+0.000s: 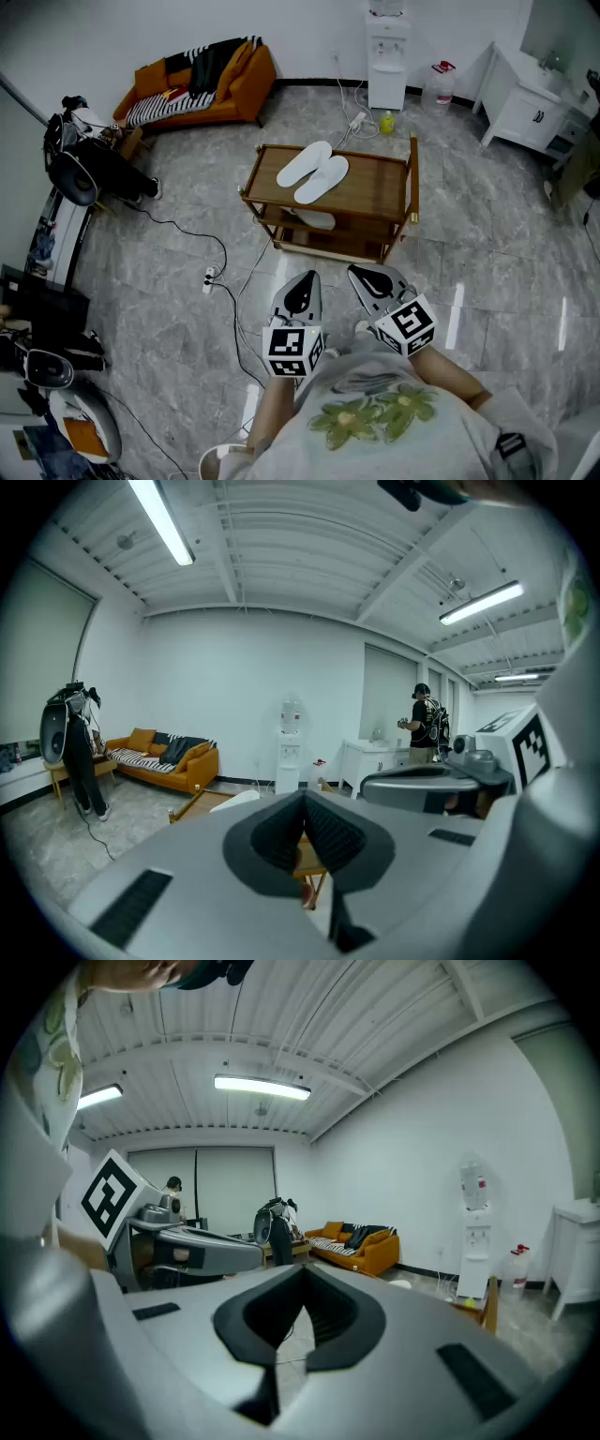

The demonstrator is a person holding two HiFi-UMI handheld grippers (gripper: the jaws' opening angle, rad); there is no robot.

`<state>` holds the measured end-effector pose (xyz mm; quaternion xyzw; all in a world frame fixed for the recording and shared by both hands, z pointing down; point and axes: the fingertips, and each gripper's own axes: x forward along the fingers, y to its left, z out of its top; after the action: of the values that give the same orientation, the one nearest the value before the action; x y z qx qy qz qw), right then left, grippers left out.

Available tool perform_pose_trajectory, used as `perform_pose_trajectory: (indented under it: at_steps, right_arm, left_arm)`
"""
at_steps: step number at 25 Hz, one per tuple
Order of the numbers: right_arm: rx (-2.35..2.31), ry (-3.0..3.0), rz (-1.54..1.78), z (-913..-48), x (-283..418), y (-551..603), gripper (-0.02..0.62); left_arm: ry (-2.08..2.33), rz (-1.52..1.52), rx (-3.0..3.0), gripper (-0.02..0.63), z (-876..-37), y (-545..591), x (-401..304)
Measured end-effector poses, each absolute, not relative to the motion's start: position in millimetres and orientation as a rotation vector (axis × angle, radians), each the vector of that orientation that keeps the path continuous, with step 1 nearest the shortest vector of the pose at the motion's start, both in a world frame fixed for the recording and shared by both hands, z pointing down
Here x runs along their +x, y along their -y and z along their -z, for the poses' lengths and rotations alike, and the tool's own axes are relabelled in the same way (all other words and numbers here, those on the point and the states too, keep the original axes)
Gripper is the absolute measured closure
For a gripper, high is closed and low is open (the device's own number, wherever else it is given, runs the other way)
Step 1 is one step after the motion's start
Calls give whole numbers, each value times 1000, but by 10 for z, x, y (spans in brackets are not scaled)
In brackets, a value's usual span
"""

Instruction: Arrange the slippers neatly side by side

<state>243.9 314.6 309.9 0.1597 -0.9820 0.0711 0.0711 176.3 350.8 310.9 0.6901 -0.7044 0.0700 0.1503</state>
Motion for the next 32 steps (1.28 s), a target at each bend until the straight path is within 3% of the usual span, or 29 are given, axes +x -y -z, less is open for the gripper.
perform_pose_trajectory:
  at_steps: [32]
  right_arm:
    - [373,2877,-310,-3521,2375,-2660,589]
  left_arm:
    - [2023,-174,1839,591,-3528,-3136,1707]
